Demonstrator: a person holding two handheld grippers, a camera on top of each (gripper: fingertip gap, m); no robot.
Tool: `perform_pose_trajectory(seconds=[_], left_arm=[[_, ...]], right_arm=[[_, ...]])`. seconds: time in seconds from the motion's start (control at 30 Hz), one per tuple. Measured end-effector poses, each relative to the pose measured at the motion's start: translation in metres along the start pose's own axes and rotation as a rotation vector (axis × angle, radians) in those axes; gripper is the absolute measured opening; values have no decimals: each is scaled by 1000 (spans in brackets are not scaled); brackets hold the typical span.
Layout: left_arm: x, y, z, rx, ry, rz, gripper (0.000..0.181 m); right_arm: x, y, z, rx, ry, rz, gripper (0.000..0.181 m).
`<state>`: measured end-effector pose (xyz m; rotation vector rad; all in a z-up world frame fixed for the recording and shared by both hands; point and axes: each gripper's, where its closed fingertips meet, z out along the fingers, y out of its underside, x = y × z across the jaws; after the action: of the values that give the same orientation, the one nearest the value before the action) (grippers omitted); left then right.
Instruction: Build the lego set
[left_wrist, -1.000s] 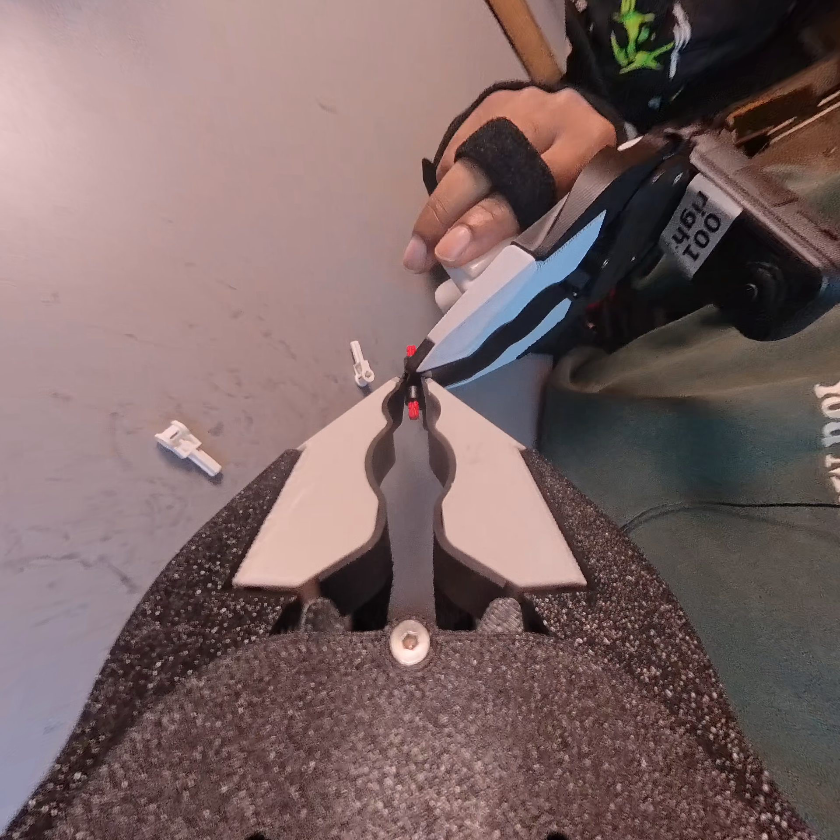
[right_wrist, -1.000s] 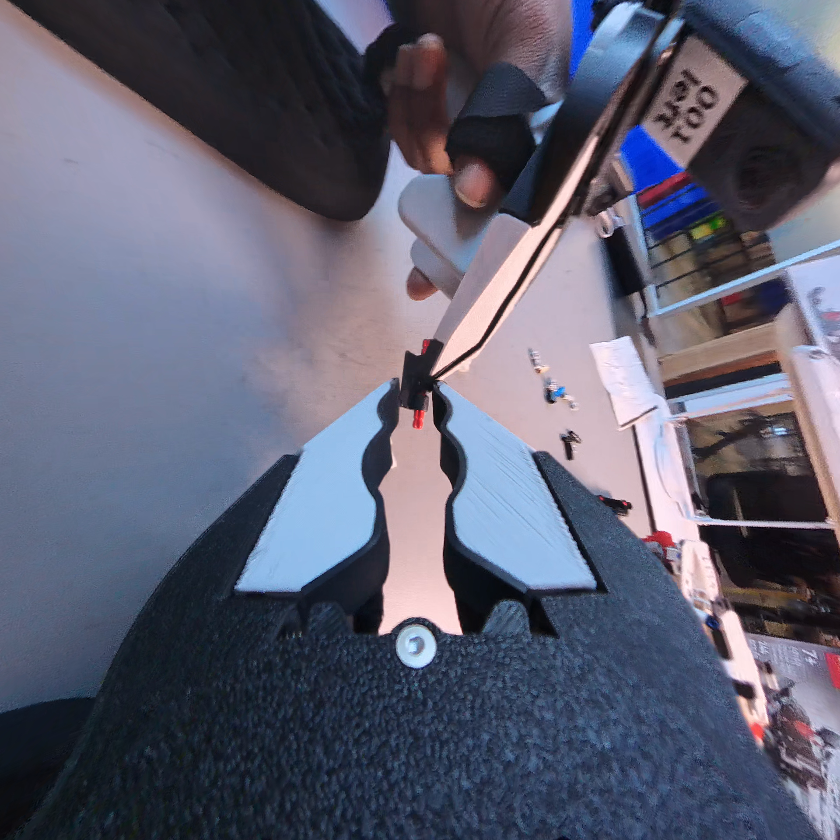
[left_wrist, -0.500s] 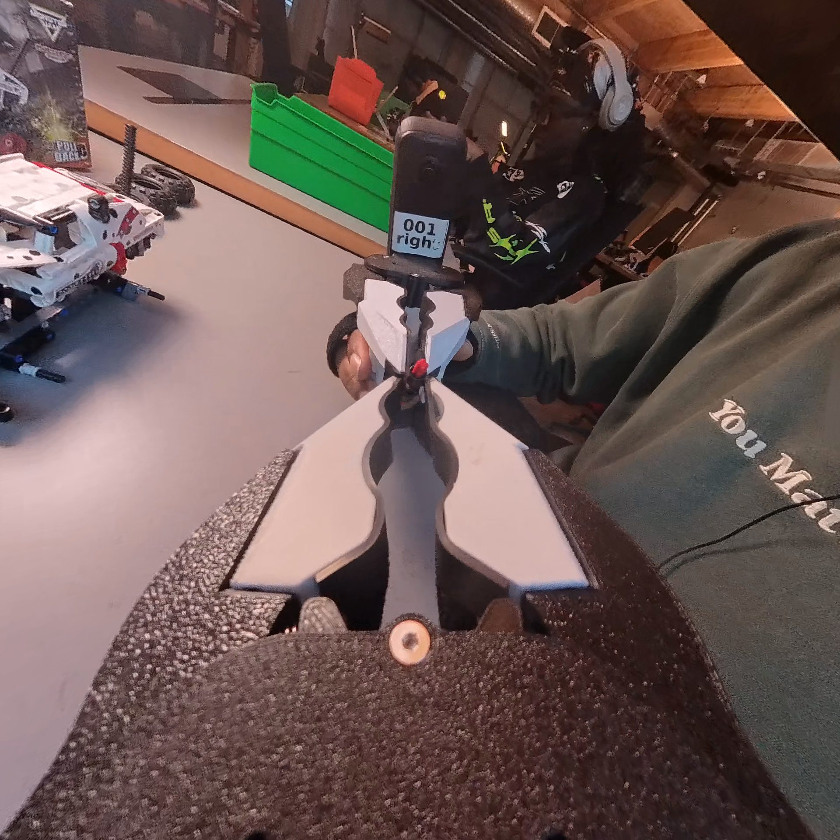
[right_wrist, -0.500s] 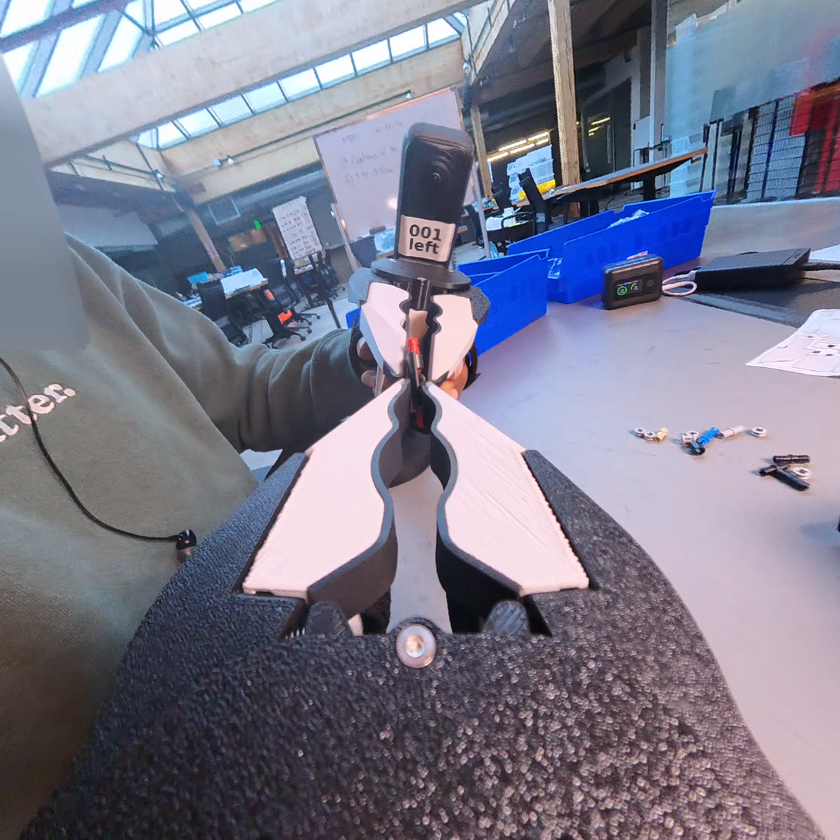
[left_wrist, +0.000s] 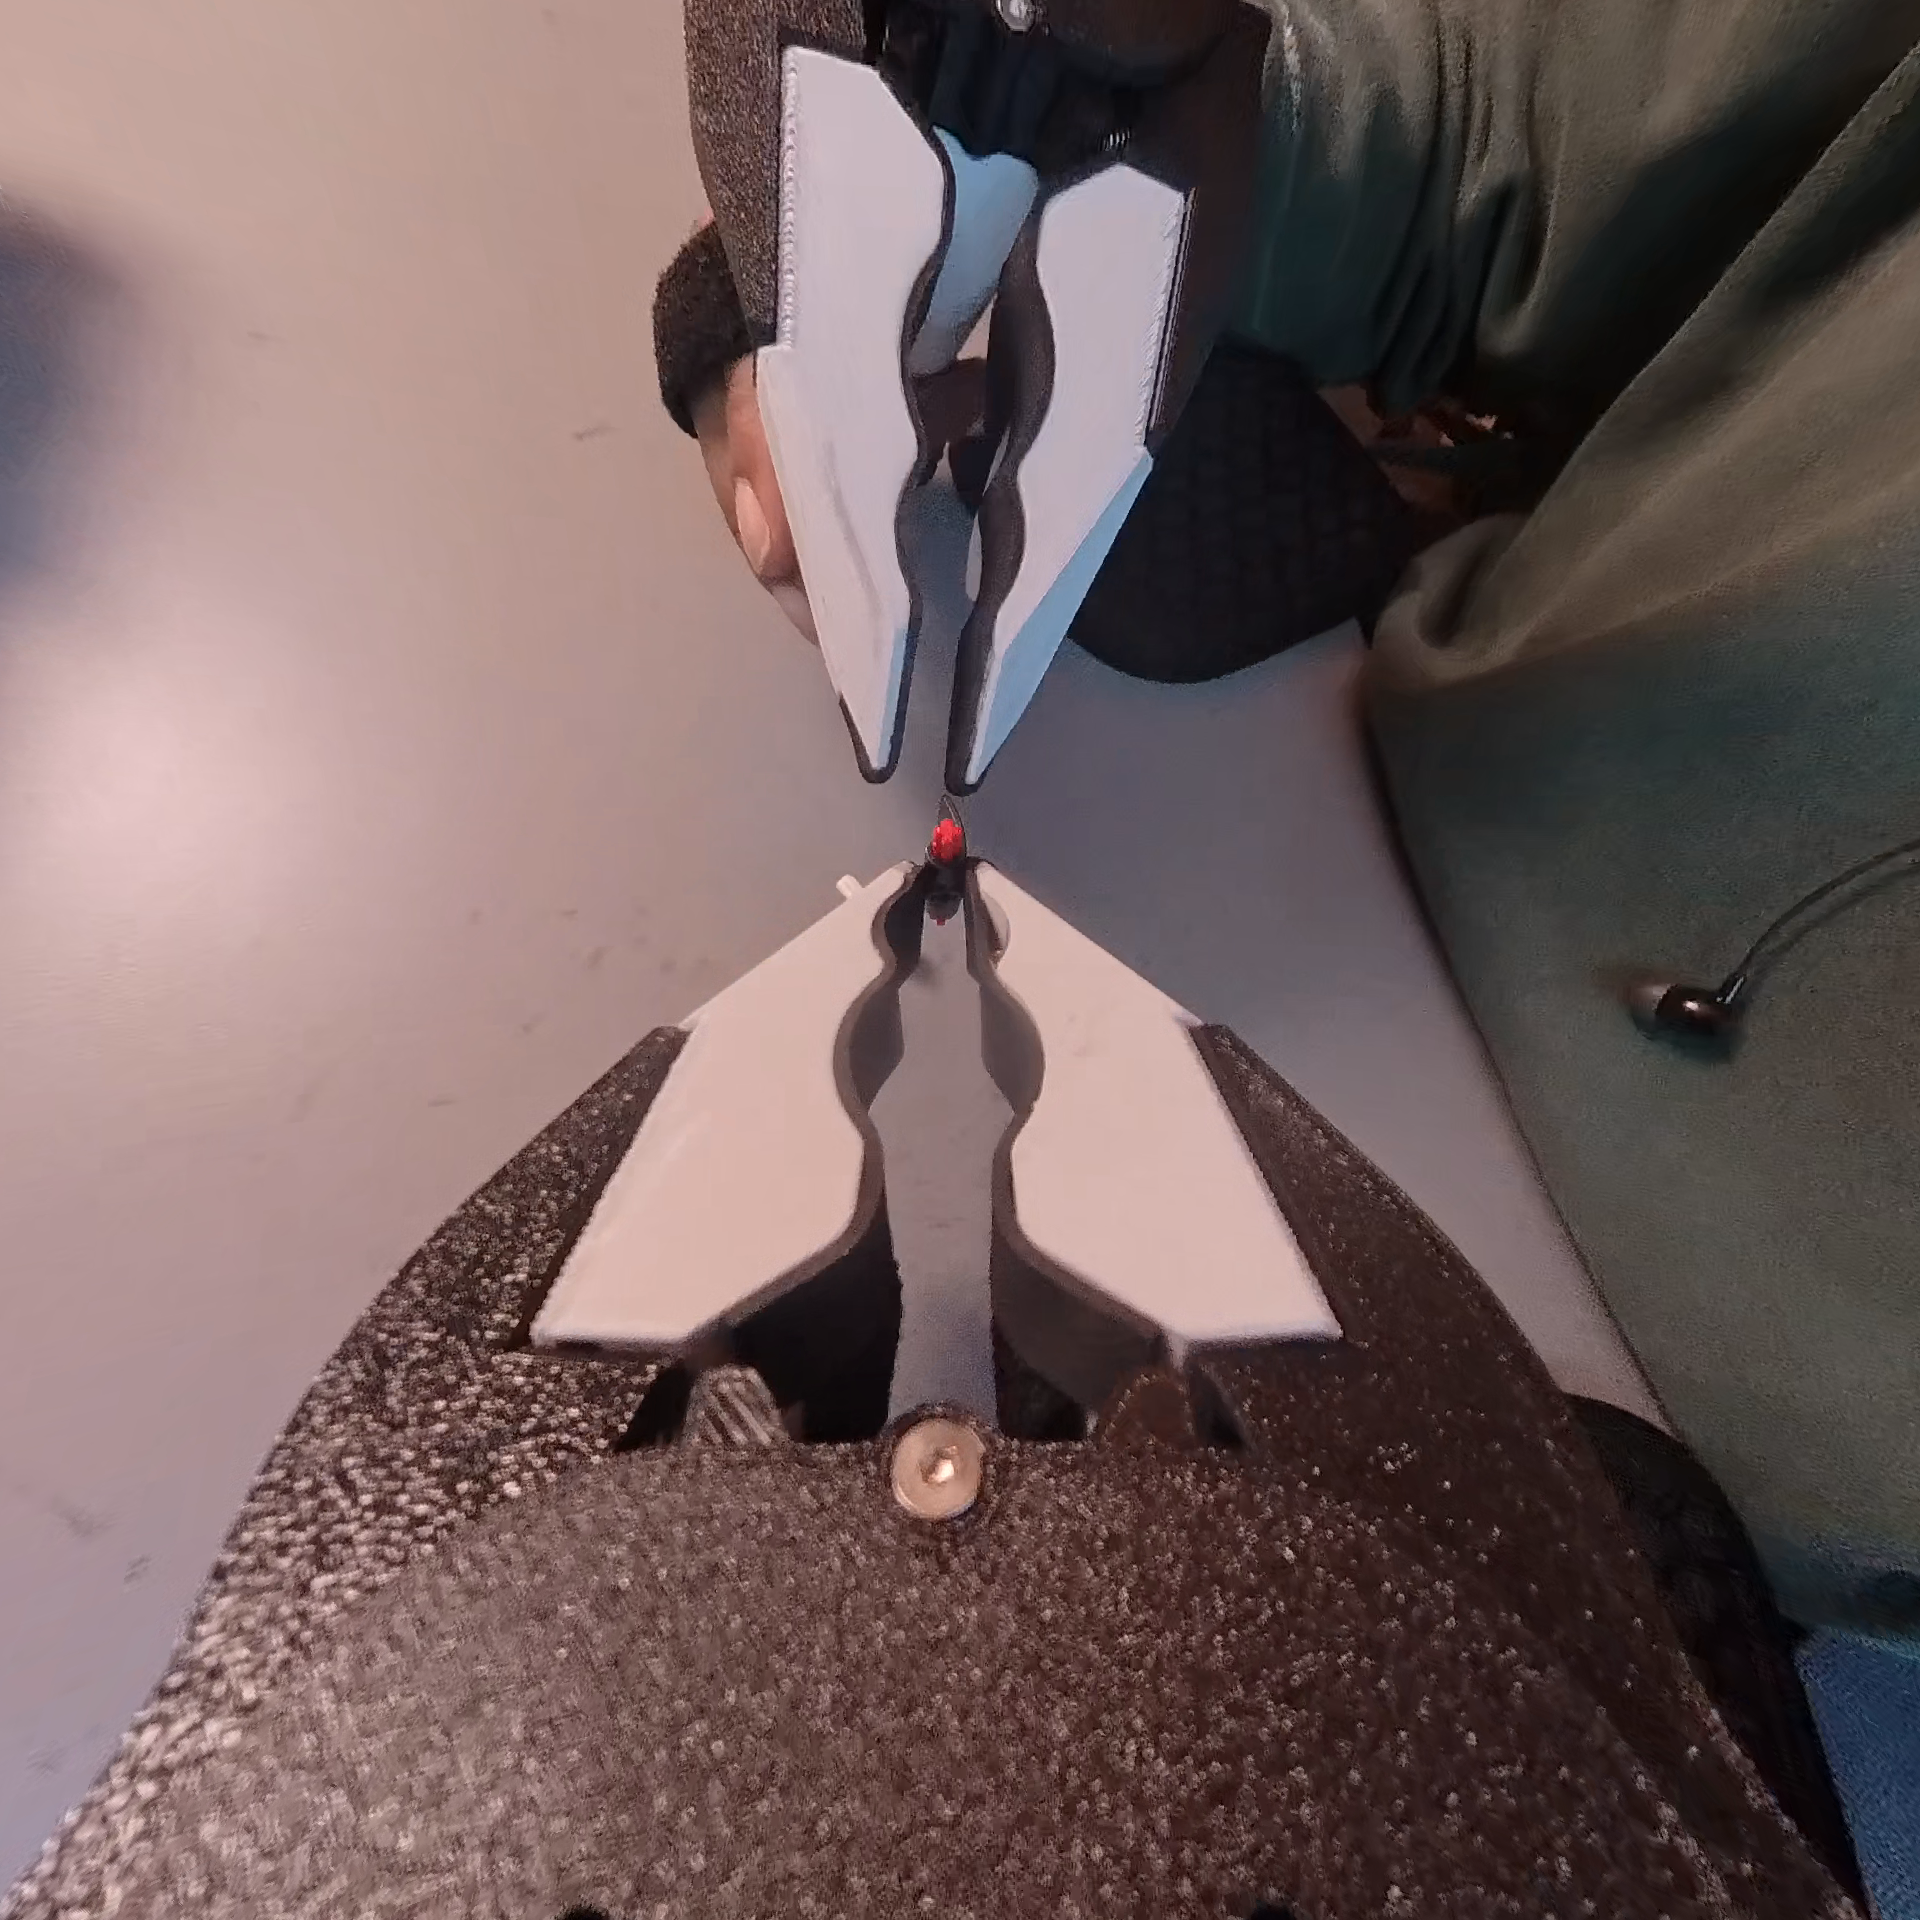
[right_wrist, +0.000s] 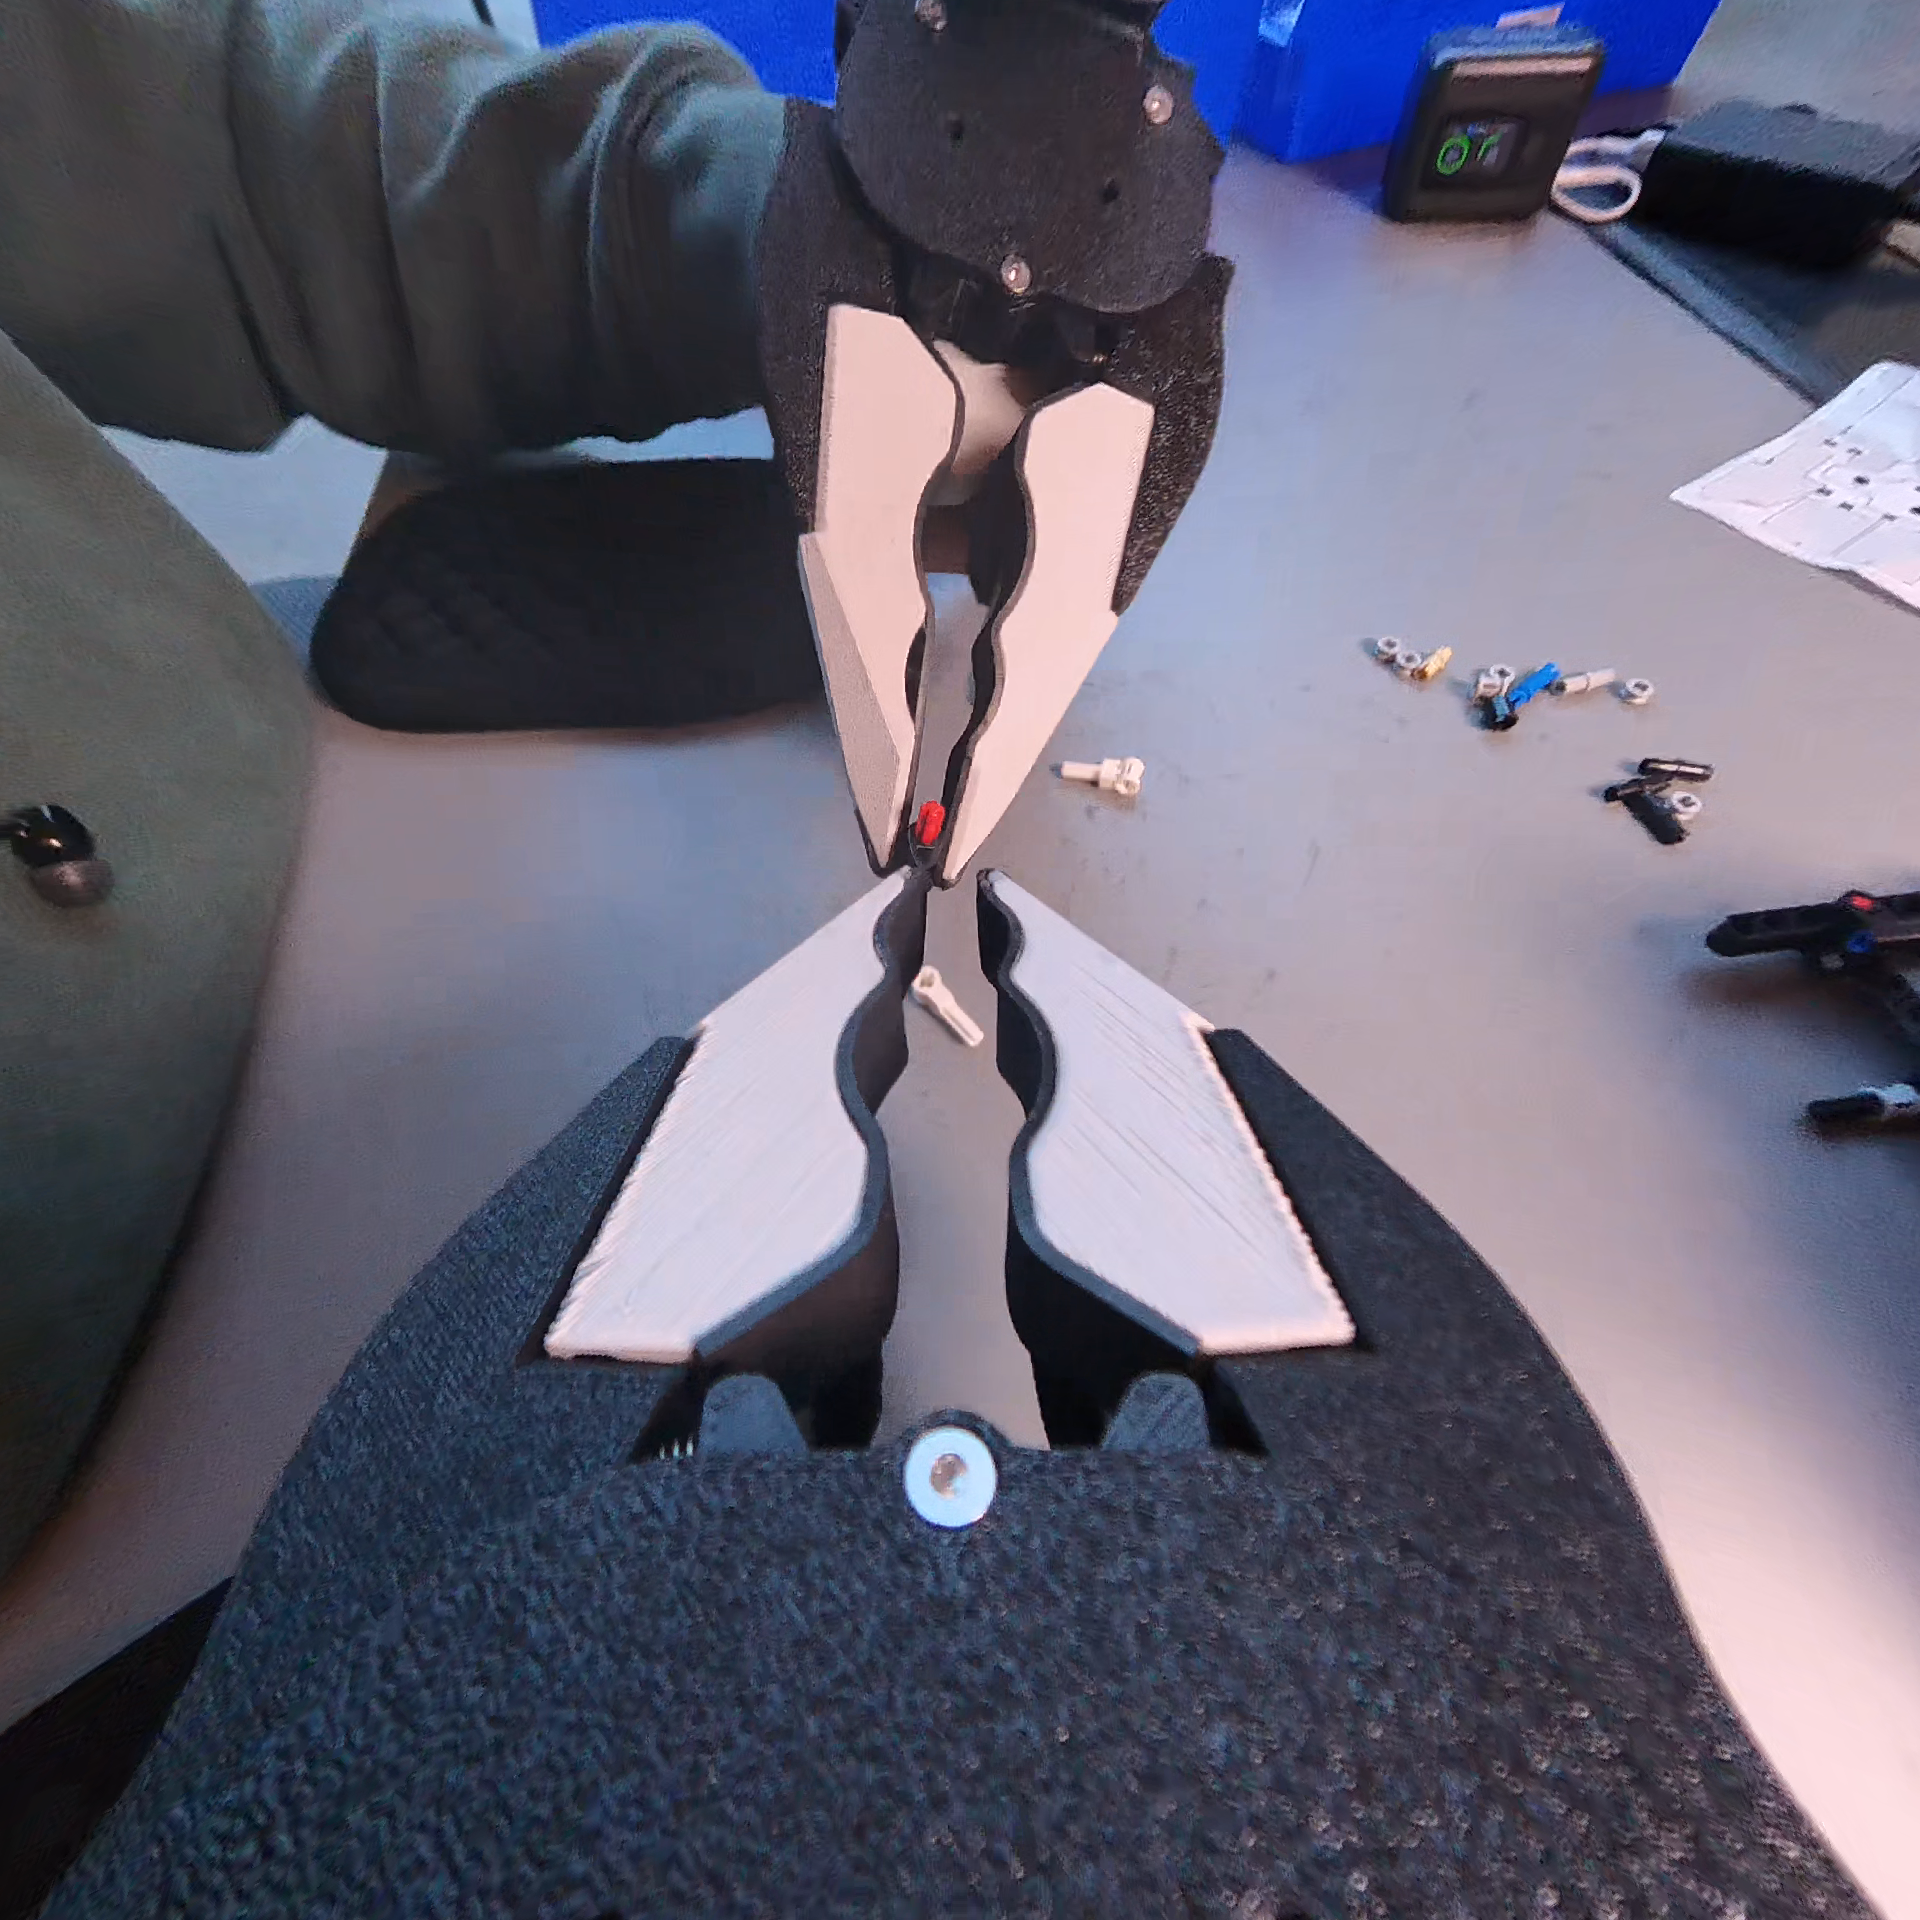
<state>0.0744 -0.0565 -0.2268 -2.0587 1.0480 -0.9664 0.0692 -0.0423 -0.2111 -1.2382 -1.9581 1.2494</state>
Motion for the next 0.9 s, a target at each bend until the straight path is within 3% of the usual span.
perform_pose_trajectory(seconds=[0.2,0.9], left_arm=[[-5,11,11,-72,25,64,5],[-8,11,12,-92,37,124,6]], right_arm=[[-3,23,8,-125,40,-50,7],[-6,29,12,-194,139,-79,0]])
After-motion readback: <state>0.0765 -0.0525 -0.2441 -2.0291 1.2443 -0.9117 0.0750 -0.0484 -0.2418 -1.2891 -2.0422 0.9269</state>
